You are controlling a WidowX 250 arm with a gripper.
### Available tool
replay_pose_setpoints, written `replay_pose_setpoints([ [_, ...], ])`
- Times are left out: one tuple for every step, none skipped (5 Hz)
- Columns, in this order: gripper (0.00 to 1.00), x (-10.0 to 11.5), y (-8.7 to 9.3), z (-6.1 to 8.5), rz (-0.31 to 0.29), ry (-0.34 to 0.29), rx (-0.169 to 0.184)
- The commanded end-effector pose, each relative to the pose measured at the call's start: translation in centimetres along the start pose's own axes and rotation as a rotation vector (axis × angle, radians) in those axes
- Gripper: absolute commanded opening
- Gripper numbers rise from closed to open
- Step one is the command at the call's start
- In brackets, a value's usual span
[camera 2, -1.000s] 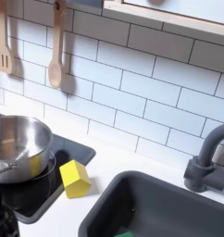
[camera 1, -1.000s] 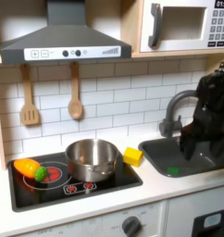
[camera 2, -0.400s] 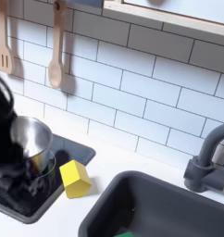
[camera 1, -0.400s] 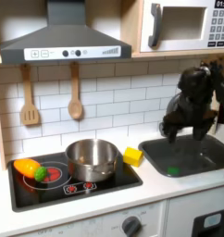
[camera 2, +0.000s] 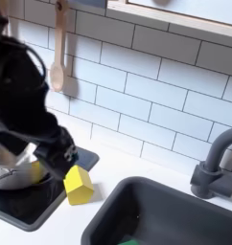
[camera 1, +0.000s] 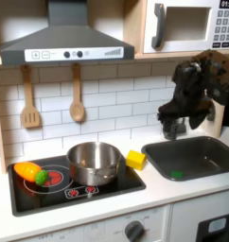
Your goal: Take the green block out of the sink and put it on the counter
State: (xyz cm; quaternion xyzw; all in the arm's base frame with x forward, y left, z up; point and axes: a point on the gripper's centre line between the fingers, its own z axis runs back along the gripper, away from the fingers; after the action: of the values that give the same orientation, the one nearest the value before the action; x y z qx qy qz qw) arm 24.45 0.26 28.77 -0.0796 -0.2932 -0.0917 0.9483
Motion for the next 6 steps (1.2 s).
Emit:
replay_pose_setpoints([
  [1.00,3.2,-0.2,0.1,-0.008,-0.101,-0.027],
  [1.00,5.2,-0.4,0.9,-0.027,-0.174,-0.042],
  [1.00,6.3,-0.3,1.3,-0.019,-0.210,-0.034],
  [1.00,7.4,-0.2,1.7,-0.021,-0.255,-0.037],
  [1.00,8.4,-0.1,2.4,-0.004,-0.331,-0.062],
  [1.00,9.0,-0.4,2.2,-0.024,-0.369,-0.079],
])
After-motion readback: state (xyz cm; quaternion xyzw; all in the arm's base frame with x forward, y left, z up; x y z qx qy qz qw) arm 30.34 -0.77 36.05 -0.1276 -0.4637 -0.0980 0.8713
